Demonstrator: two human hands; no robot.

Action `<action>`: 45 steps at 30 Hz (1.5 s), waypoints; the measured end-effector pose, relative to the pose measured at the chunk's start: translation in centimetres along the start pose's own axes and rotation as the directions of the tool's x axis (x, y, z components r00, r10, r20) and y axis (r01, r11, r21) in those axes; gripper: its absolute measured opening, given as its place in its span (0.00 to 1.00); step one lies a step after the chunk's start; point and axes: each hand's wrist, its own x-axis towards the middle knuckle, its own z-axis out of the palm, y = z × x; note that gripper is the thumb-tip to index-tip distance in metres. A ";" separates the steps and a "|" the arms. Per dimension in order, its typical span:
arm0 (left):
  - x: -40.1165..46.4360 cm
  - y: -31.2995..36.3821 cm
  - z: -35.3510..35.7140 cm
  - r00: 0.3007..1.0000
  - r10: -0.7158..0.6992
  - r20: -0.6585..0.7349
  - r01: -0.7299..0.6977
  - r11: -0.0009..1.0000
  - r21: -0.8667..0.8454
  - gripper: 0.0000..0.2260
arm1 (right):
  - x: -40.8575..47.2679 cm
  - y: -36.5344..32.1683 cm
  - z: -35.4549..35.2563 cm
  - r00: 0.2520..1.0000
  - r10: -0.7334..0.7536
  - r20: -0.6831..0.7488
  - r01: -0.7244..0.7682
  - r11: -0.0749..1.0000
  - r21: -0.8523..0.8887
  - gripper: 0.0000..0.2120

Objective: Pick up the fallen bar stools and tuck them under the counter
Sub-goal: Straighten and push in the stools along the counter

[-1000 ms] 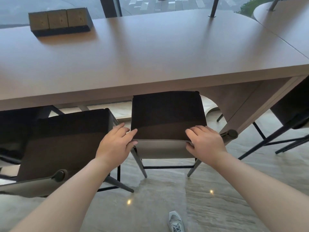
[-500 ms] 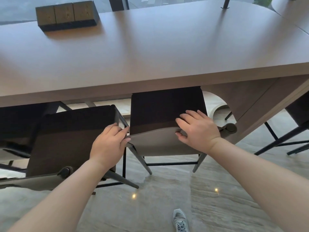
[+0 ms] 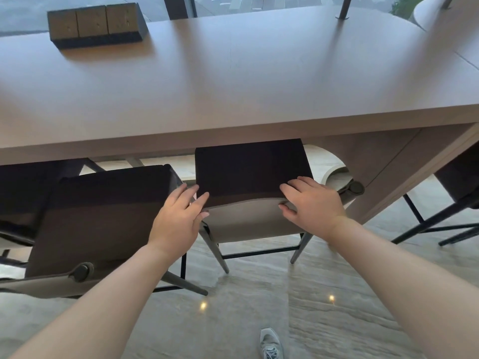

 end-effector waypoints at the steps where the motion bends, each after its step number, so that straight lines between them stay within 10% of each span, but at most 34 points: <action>1: 0.2 -0.1 0.0 1.000 0.009 -0.005 -0.009 1.000 -0.008 0.18 | -0.1 0.0 0.0 1.000 -0.001 0.010 0.001 1.000 -0.003 0.14; 36: 2.1 -0.6 -0.3 0.993 -0.105 0.046 0.102 0.993 0.052 0.17 | 3.8 0.9 -0.3 0.990 -0.099 0.102 0.099 0.995 0.009 0.18; 45: 1.4 -0.5 -3.3 0.964 -0.212 0.162 0.194 0.974 0.120 0.31 | 5.1 -5.2 -1.7 0.963 -0.160 0.215 0.143 0.986 0.089 0.24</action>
